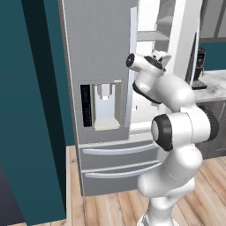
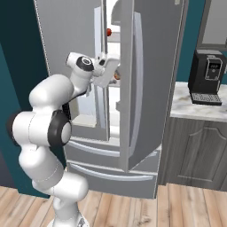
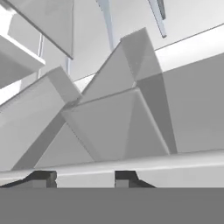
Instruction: Retrieve the apple and peach from the fridge and place them into the bowl on the dining table.
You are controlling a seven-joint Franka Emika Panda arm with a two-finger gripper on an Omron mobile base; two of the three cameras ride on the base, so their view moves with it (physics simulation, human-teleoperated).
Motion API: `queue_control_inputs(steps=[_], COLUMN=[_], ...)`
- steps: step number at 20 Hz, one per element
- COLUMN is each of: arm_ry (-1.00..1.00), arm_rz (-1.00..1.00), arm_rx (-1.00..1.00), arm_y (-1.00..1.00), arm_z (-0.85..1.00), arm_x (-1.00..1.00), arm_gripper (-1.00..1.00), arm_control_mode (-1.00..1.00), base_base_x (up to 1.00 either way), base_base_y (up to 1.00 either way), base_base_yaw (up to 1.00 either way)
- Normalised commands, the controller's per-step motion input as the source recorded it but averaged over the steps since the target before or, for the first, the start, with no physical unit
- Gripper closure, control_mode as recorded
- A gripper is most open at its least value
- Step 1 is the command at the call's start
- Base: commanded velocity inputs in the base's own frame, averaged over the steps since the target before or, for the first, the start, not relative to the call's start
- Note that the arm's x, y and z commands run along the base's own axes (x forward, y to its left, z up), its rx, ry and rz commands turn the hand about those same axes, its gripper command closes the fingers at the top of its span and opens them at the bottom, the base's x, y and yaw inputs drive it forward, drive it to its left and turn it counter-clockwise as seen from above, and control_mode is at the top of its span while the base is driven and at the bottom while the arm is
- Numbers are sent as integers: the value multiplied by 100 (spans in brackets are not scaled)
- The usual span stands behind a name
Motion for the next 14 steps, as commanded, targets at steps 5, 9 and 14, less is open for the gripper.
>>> queue_control_inputs(steps=[5, 9, 14], arm_ry=[0, 0, 0], arm_rz=[-25, -17, -10], arm_rx=[4, 8, 10], arm_y=[-100, -100, -100], arm_z=[-28, -25, -18], arm_x=[-40, -83, -86], arm_gripper=[-100, -100, -100], arm_control_mode=[-100, -100, -100], base_base_x=[0, 0, 0], base_base_y=[0, 0, 0], base_base_yaw=[0, 0, 0])
